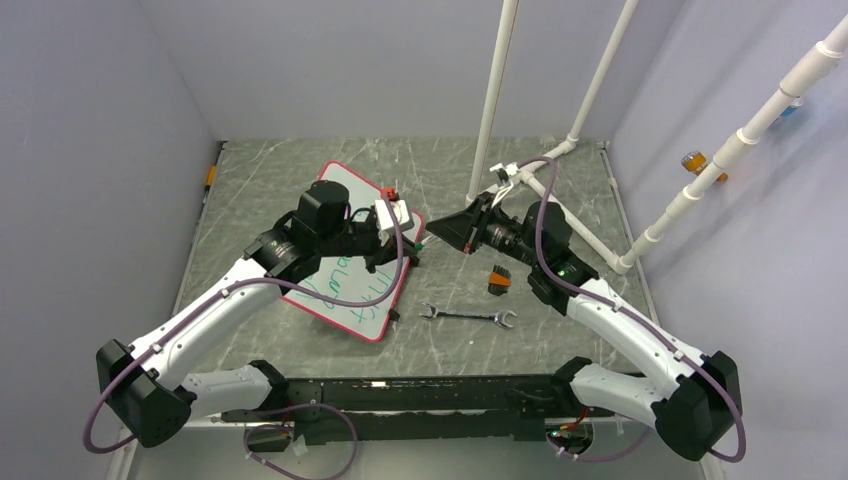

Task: Write a sentence on the whiteboard
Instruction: Insert the whiteboard marker without the cap into the pen cap, then put down the whiteboard marker at the center of the board.

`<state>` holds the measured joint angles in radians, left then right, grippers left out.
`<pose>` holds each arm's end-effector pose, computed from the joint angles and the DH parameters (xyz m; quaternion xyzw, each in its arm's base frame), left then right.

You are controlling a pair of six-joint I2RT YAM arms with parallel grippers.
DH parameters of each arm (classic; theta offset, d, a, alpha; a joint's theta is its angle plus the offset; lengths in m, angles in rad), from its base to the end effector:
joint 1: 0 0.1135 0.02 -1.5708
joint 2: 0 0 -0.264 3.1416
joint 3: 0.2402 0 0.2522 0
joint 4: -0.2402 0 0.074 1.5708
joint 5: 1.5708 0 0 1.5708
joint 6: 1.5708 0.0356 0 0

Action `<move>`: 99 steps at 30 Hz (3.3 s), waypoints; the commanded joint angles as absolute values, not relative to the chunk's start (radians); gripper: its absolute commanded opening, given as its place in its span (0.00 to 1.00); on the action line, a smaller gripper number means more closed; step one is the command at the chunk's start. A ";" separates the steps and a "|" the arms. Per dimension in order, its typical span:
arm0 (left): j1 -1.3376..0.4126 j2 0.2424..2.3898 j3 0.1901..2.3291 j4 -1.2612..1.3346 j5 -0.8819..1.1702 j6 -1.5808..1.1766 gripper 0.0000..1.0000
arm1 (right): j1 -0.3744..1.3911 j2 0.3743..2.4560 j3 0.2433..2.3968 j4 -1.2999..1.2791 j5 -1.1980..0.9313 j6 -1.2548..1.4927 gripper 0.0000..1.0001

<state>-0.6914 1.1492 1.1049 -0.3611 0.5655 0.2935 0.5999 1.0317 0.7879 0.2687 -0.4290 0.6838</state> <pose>0.1843 -0.1773 0.3624 0.5144 0.6340 -0.3328 0.4720 0.1922 0.1494 0.3418 -0.1236 0.6880 0.5378 0.4713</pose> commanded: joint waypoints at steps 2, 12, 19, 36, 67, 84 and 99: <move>-0.686 1.138 1.125 -0.295 0.660 0.303 0.00 | 0.600 1.079 0.837 0.252 -0.499 0.620 0.00; -0.684 1.133 1.119 -0.258 0.715 0.262 0.00 | 0.601 1.100 0.762 0.444 -0.609 0.600 0.00; -0.684 1.143 1.136 -0.279 0.795 0.258 0.00 | 0.601 1.143 0.699 0.606 -0.700 0.607 0.00; -0.650 1.126 1.119 -0.211 0.990 0.198 0.00 | 0.646 1.227 0.666 0.792 -0.900 0.575 0.00; -0.650 1.113 1.077 -0.218 0.381 0.238 0.99 | 0.651 1.178 0.910 -0.103 -0.055 0.417 0.00; -0.649 1.131 1.115 -0.213 -0.190 0.088 0.99 | 0.646 1.416 1.031 -0.305 0.170 0.419 0.00; -0.652 1.080 1.092 -0.194 -0.305 0.106 0.99 | 0.627 1.634 1.023 -0.305 0.205 0.431 0.00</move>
<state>-0.6456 1.1149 1.0939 -0.2367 -0.2630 0.1104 0.6334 1.6165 0.9997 -0.3126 0.1669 0.4301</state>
